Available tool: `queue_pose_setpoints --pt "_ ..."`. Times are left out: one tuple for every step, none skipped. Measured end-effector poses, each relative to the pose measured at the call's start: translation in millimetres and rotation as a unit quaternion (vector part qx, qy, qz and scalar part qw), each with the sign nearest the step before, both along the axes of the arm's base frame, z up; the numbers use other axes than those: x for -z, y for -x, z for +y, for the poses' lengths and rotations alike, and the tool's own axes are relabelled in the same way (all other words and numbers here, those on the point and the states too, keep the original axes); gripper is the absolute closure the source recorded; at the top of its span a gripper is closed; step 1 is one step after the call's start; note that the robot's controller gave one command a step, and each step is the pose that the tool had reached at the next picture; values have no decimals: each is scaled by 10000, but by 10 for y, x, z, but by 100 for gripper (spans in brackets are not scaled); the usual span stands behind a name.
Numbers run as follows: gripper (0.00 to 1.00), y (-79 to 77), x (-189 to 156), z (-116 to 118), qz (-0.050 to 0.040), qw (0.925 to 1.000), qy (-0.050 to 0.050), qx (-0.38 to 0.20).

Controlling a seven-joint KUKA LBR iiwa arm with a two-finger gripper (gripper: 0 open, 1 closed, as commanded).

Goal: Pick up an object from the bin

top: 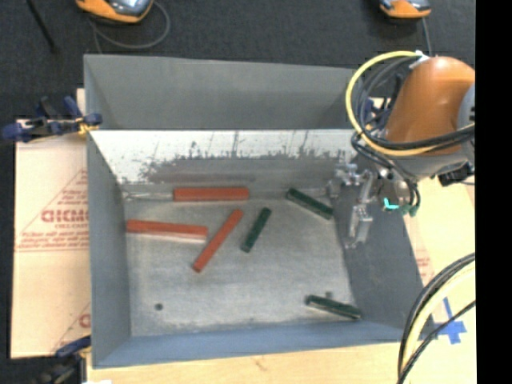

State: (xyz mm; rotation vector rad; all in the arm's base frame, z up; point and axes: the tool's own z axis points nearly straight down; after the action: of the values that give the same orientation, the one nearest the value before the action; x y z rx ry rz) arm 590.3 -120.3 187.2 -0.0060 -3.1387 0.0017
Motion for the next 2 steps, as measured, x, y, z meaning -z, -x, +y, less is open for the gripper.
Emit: queue_pose_setpoints --pt "0 -526 1061 -132 -22 9989 -8 470" --pt "0 -573 1166 -225 -15 9977 -8 672"
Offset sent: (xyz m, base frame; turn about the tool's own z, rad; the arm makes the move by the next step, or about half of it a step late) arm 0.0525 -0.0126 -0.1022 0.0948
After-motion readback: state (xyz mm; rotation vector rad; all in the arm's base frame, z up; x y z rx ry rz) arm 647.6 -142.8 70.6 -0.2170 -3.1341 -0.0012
